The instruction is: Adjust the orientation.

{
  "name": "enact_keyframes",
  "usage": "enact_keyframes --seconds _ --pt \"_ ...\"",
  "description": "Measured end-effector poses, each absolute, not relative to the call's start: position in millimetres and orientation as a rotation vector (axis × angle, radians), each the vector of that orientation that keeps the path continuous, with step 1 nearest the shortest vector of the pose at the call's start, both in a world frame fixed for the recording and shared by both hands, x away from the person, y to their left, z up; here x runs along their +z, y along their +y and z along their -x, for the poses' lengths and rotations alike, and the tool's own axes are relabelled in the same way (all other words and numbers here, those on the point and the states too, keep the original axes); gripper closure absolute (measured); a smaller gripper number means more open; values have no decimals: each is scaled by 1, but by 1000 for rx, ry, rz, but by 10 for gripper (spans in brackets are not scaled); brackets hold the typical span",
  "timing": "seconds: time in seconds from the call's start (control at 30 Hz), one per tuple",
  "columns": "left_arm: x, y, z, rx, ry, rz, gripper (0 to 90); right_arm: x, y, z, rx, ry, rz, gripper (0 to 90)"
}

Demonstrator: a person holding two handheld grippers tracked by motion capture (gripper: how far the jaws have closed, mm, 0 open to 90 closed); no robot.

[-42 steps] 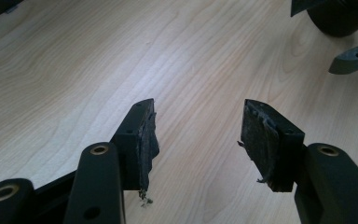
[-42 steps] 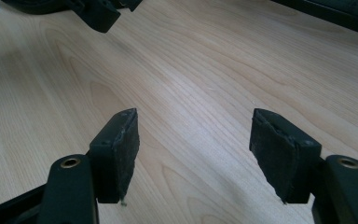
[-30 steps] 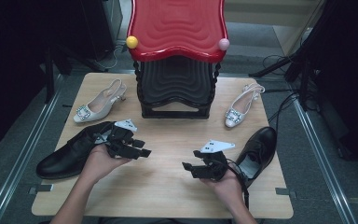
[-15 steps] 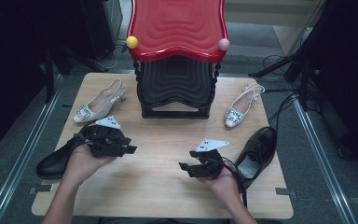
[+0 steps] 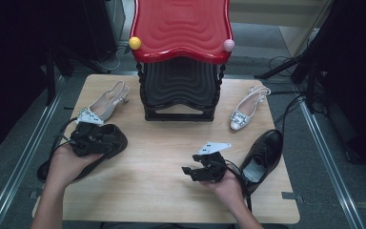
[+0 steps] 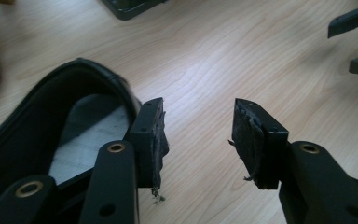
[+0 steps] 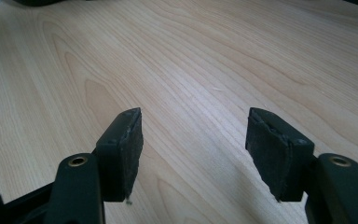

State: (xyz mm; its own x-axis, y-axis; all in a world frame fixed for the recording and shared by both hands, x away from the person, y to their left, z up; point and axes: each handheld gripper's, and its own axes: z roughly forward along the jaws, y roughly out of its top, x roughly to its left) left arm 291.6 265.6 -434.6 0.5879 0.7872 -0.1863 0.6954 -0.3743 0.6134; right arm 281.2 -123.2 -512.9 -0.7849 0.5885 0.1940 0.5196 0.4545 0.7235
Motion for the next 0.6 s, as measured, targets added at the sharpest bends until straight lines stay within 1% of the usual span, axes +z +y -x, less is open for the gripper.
enact_keyframes --seconds 0.03,0.17,0.23,0.33,0.6 --pt "-435 268 -292 197 1178 -2153 523 -513 -123 -281 1252 2607 -995 371" --pt "-437 274 -296 200 1213 -2137 519 -514 -124 -280 1249 2603 -1000 360" --pt "-440 277 -300 197 1236 -2125 502 -514 -125 -279 1238 2606 -1004 357" --pt "-442 277 -303 208 1243 -2119 519 -514 -126 -278 1236 2606 -1013 356" --pt "-453 264 -323 179 1281 -2169 553 -517 -130 -274 1226 2579 -1056 356"
